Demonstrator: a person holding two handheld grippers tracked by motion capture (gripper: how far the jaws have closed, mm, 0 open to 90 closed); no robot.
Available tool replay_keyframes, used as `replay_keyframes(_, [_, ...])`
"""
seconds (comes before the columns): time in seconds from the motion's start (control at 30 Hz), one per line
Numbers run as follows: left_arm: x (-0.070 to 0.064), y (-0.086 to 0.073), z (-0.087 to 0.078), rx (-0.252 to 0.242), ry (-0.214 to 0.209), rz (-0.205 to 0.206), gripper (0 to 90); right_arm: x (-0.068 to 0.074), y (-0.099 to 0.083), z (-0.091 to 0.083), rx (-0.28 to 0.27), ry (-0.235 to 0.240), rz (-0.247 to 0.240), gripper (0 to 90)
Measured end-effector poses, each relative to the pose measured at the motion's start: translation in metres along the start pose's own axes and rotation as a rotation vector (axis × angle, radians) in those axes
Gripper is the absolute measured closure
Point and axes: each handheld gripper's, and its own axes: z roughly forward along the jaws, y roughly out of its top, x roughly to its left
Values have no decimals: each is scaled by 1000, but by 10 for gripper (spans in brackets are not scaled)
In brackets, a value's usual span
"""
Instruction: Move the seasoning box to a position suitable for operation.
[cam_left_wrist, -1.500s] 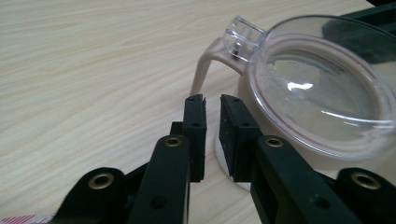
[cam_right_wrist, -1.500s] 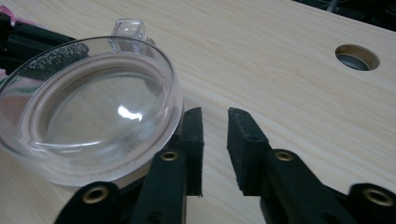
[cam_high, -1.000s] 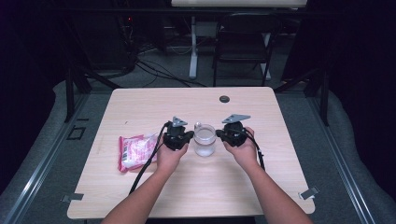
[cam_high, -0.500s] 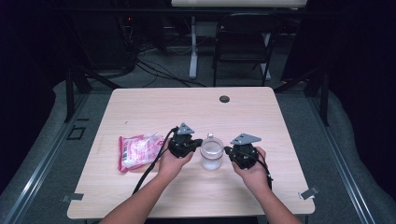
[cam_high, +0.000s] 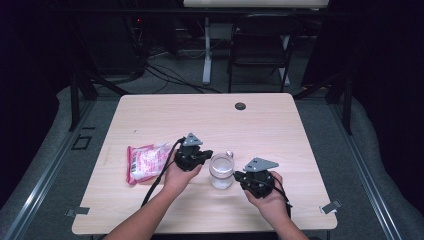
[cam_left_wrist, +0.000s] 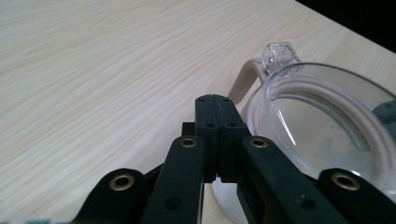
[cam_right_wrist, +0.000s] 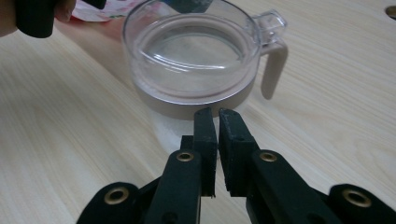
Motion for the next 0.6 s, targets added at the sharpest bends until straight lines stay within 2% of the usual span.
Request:
replay_keyframes(0.07, [3, -4, -11, -9, 5, -13, 888, 3, 2, 4, -1, 19, -7, 847])
replay_keyframes(0.33, [8, -26, -51, -31, 57, -13, 850, 10, 12, 24, -8, 77, -48, 796])
replay_keyframes(0.37, [8, -26, -51, -31, 57, -13, 841, 10, 12, 24, -8, 77, -48, 796])
replay_keyframes(0.4, [9, -33, -64, -29, 79, -2, 834, 10, 15, 28, 0, 72, -57, 782])
replay_keyframes(0.5, [11, -43, -81, -34, 108, -7, 810, 5, 15, 30, 8, 67, -68, 760])
replay_keyframes(0.6, [16, -55, -98, -49, 133, -26, 775, -7, 13, 33, 22, 18, -70, 723])
